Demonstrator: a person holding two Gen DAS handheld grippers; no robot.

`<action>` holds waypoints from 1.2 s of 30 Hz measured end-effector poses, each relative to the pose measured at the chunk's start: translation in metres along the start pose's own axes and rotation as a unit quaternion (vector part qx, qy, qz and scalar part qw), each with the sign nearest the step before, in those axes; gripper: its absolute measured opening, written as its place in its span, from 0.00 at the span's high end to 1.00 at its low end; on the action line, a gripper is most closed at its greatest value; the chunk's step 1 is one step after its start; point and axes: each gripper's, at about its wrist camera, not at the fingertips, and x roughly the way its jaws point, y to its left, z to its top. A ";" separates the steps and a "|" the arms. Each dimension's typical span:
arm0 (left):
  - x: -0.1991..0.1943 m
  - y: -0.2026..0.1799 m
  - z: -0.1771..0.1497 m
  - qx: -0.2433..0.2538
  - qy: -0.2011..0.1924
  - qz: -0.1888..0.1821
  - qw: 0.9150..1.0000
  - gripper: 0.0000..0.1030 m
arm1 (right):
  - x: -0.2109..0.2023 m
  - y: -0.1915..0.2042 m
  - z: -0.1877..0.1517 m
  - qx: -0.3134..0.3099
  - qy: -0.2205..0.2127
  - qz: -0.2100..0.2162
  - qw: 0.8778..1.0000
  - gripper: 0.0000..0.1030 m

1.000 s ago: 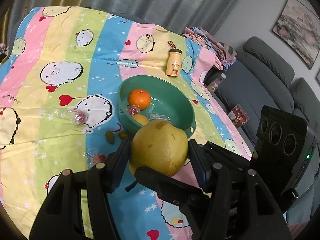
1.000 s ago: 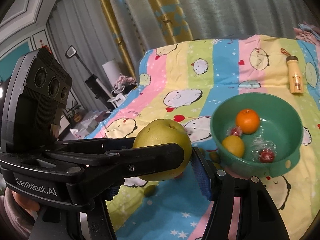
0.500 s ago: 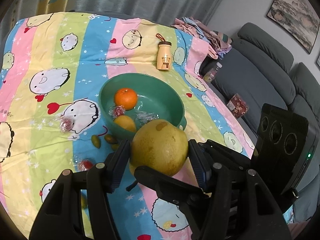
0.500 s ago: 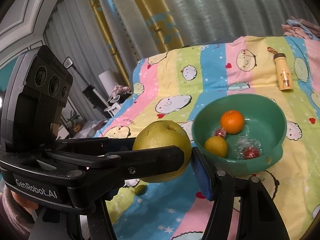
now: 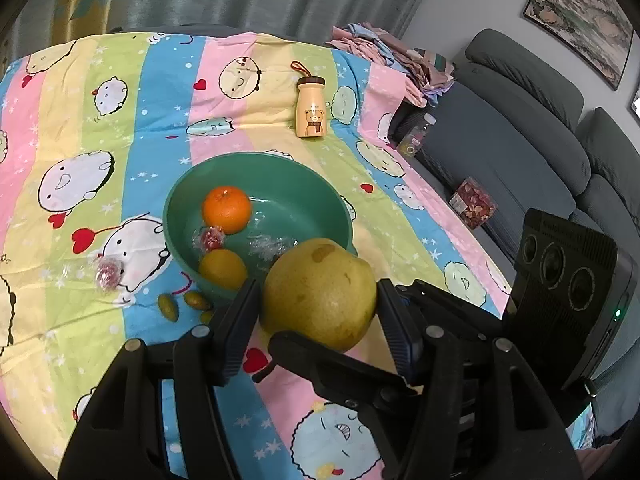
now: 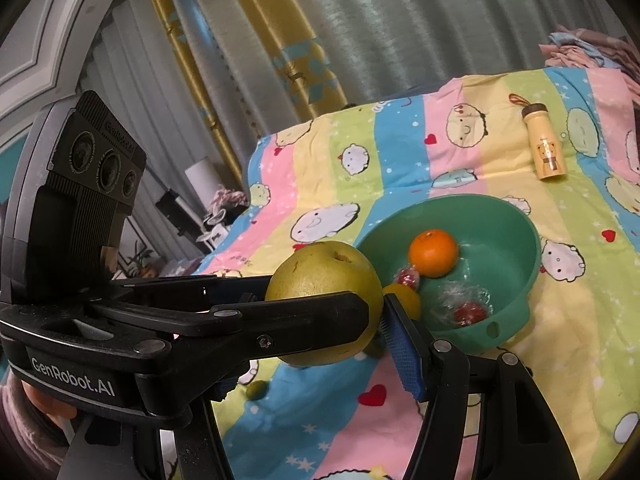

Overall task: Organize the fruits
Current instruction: 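Carry the pear in the right gripper over the green bowl, then lower the pear into the bowl and open the right gripper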

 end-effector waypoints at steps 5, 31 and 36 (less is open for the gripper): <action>0.007 -0.001 0.010 0.010 0.001 0.000 1.000 0.43 | 0.001 -0.009 0.005 0.005 -0.008 -0.002 1.000 0.37; 0.056 0.015 0.068 0.000 0.017 -0.029 0.999 0.43 | 0.030 -0.051 0.050 0.001 -0.013 -0.030 0.999 0.37; 0.071 0.029 0.067 -0.019 0.028 -0.033 0.999 0.42 | 0.045 -0.061 0.050 0.007 0.005 -0.032 0.999 0.37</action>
